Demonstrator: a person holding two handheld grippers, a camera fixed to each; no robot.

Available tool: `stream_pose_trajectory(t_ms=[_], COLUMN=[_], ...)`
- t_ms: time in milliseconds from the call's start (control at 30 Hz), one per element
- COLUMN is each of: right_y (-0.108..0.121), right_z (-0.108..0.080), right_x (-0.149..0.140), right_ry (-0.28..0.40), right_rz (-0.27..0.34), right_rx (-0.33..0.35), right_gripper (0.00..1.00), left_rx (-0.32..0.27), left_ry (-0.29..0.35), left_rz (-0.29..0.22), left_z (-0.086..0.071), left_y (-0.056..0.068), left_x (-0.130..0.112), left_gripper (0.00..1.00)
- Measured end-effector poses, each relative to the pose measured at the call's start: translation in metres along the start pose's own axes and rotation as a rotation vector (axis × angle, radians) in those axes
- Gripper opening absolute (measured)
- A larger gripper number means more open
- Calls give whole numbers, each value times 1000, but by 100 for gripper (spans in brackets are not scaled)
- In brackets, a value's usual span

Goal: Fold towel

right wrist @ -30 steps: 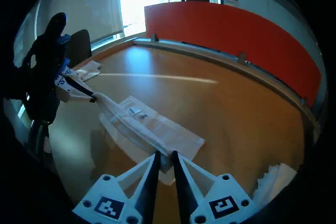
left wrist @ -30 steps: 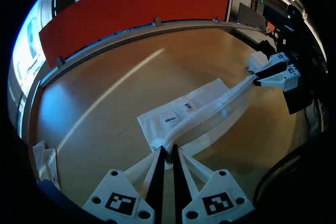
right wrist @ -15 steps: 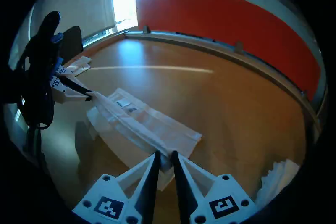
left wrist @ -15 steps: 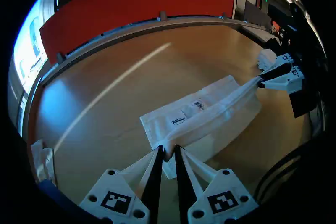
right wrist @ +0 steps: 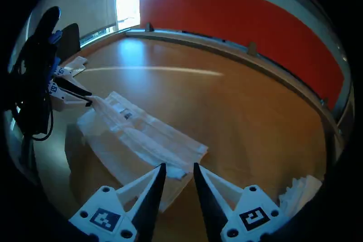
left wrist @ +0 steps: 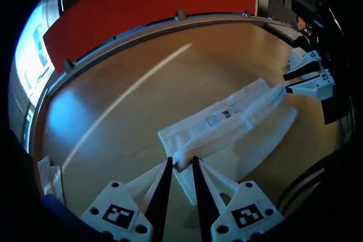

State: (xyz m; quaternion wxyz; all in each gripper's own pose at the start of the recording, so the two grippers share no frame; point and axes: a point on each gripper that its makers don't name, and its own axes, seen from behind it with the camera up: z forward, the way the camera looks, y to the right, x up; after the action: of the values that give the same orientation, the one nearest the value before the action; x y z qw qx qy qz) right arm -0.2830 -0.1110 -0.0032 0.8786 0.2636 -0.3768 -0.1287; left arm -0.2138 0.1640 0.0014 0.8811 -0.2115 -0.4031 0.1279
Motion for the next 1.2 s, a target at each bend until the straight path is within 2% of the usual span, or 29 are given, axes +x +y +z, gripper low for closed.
stream_pose_trajectory(t_ms=[133,567,700,733,800,867,967,1067,1133,1200], right_y=[6,13,13,13,13,12,11,11,10,10], right_z=[1,-2,-3,-3,-4,-5,-6,-7,-7,-8], right_x=[2,7,8,7,7,6,5,5,5,5], right_ry=[3,17,21,22,23,23,23,24,25,26], right_rz=[-2,-6,-2,-2,-2,-3,-4,-3,-2,-2], right_rx=[-19,-45,-46,-46,-45,-42,-43,-42,-42,-42], right_gripper=[51,52,56,62,66,67,71,81,84,85], left_rx=[16,35,41,42,43,37,29,33,40,45], left_ry=[-2,-11,-17,-17,-18,-20,-23,-22,-19,-16], left_rz=[10,-7,-16,-18,-23,-26,-30,-34,-36,-37], left_z=[4,11,13,13,14,14,15,15,15,15], left_y=[-3,-8,-10,-10,-11,-10,-9,-10,-12,-14], left_x=[-1,1,0,0,1,1,0,1,2,2], left_gripper=[37,38,40,41,48,62,71,81,91,92])
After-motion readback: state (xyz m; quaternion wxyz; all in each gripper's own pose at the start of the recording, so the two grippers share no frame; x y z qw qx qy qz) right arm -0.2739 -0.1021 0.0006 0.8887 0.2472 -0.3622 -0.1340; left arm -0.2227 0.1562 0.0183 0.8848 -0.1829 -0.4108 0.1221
